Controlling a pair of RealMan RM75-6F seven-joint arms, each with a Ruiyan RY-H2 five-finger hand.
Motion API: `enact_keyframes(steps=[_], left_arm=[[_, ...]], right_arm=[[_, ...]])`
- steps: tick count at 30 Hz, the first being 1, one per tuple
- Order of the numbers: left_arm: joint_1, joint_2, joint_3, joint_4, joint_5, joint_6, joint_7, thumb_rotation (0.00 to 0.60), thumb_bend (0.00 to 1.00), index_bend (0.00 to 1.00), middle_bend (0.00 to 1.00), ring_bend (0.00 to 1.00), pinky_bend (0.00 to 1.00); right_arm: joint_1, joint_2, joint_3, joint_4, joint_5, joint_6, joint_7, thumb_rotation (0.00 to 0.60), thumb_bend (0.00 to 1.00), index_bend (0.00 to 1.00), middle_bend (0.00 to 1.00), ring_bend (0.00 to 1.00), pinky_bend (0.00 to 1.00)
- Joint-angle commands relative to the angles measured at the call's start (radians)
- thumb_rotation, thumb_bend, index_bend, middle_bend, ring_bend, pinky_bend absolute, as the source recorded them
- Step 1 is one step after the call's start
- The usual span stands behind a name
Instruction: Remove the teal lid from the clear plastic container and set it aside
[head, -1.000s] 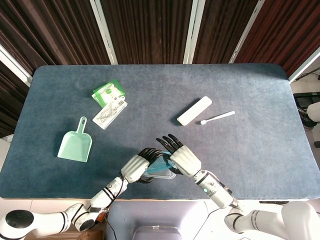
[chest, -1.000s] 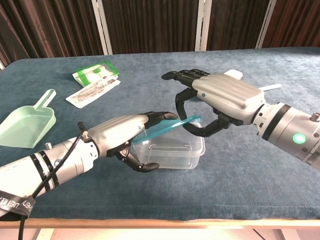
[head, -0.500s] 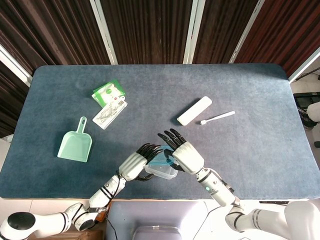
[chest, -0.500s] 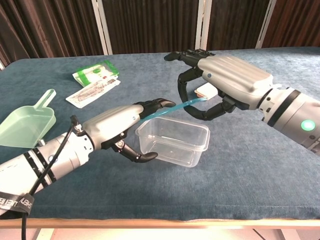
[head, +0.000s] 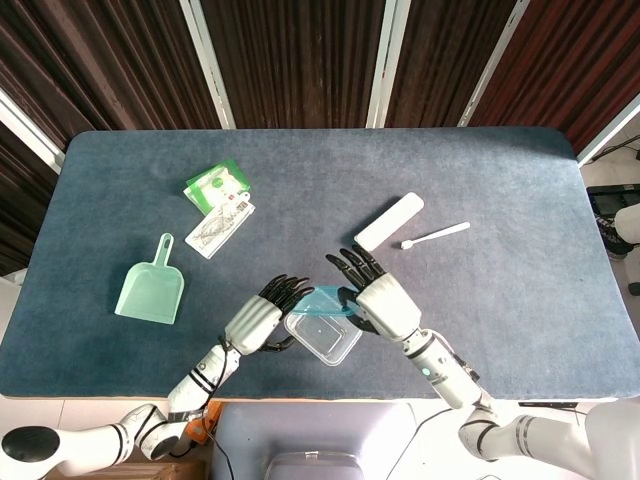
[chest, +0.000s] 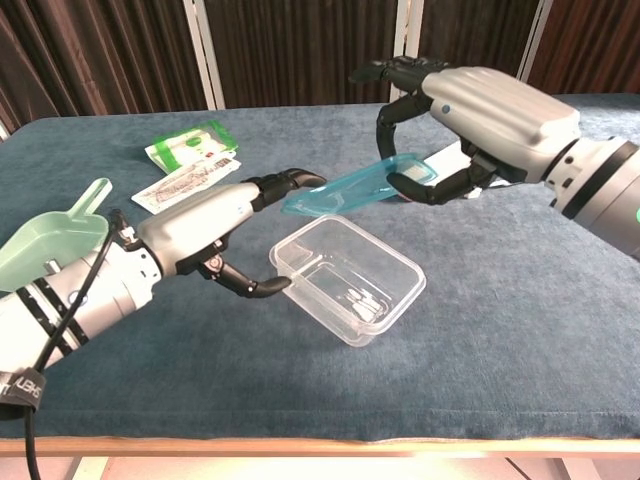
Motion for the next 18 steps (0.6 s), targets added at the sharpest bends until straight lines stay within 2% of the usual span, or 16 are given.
enact_keyframes(steps=[1, 11, 15, 18], left_arm=[[0.017, 0.031, -0.004, -0.013, -0.010, 0.015, 0.009, 0.600, 0.28, 0.00, 0.00, 0.00, 0.00], [0.053, 0.110, -0.010, -0.042, -0.034, 0.039, 0.004, 0.600, 0.28, 0.00, 0.00, 0.00, 0.00], [0.073, 0.148, 0.000, -0.064, -0.032, 0.054, 0.002, 0.600, 0.29, 0.00, 0.00, 0.00, 0.00], [0.092, 0.181, 0.013, -0.086, -0.032, 0.063, 0.008, 0.600, 0.29, 0.00, 0.00, 0.00, 0.00]], right_arm=[[-0.002, 0.033, 0.021, -0.002, 0.002, 0.021, -0.016, 0.600, 0.78, 0.77, 0.19, 0.00, 0.07], [-0.004, 0.114, 0.076, 0.016, 0.038, 0.041, -0.045, 0.600, 0.78, 0.78, 0.20, 0.00, 0.08], [-0.008, 0.115, 0.062, 0.092, 0.040, 0.032, -0.064, 0.600, 0.78, 0.78, 0.20, 0.00, 0.08], [-0.009, 0.092, 0.039, 0.190, 0.038, 0.014, -0.077, 0.600, 0.78, 0.78, 0.20, 0.00, 0.08]])
